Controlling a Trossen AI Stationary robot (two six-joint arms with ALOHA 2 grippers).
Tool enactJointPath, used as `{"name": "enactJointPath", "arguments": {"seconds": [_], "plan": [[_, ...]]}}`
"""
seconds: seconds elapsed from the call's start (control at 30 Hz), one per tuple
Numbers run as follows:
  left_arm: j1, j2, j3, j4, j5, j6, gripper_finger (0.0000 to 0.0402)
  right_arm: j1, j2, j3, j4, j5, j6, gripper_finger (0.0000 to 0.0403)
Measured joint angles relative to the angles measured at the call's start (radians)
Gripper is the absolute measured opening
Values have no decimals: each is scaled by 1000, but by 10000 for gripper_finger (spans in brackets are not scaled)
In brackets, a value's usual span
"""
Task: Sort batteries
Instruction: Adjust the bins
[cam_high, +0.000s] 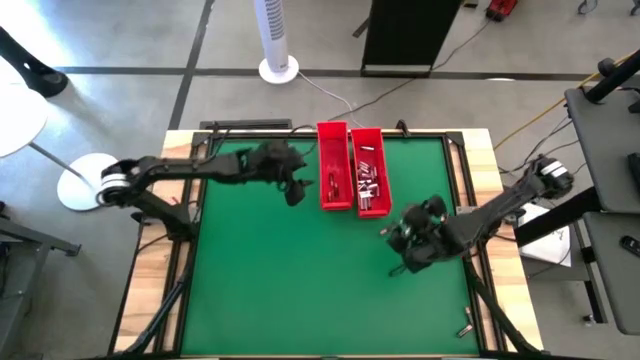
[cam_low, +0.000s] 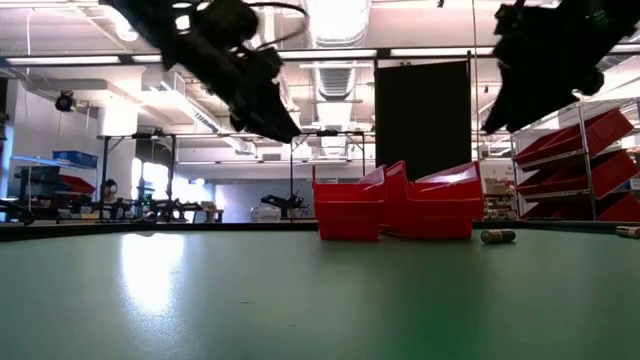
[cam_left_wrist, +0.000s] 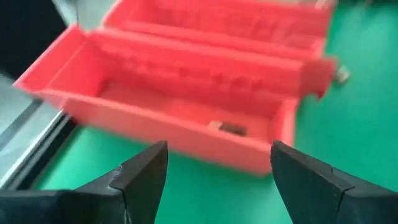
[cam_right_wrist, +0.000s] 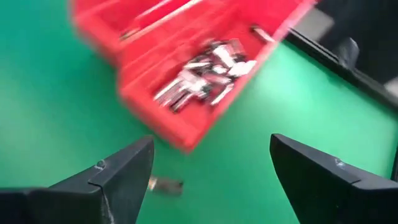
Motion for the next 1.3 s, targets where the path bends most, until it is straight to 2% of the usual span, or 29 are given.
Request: {"name": "enactJointPath", "arguments": {"seconds": [0.1, 0.23, 0.3, 0.37, 0.5, 0.67, 0.77, 0.83, 0.93, 1.0, 1.17, 1.3], "plan": [[-33, -40, -178, 343, 1, -98, 260, -81, -75, -39, 29, 17, 43, 295], [-89, -16, -349, 748, -11, -184, 260, -220, -117, -46, 99, 7, -18, 271], [-114, 15, -387, 859, -61, -215, 260, -297, -124, -46, 169, -34, -72, 259], [-124, 48, -383, 896, -113, -254, 260, -375, -120, -46, 240, -101, -129, 248], [-108, 99, -266, 706, -148, -413, 265, -507, -96, -46, 354, -201, -222, 237], [-60, 172, -4, 166, -330, -496, 268, -595, -76, -33, 372, -219, -282, 241], [-27, 241, 135, -24, -368, -527, 268, -613, -75, -33, 369, -222, -316, 250], [-5, 291, 202, -79, -355, -540, 268, -619, -75, -33, 372, -222, -323, 255], [20, 362, 287, -114, -263, -553, 266, -619, -74, -33, 372, -227, -342, 261], [30, 404, 347, -135, -239, -561, 262, -619, -74, -33, 372, -228, -350, 263], [66, 499, 498, -345, -244, -601, 241, -619, -74, -33, 371, -229, -384, 256], [103, 564, 649, -550, -236, -666, 205, -619, -74, -33, 372, -228, -418, 248]]}}
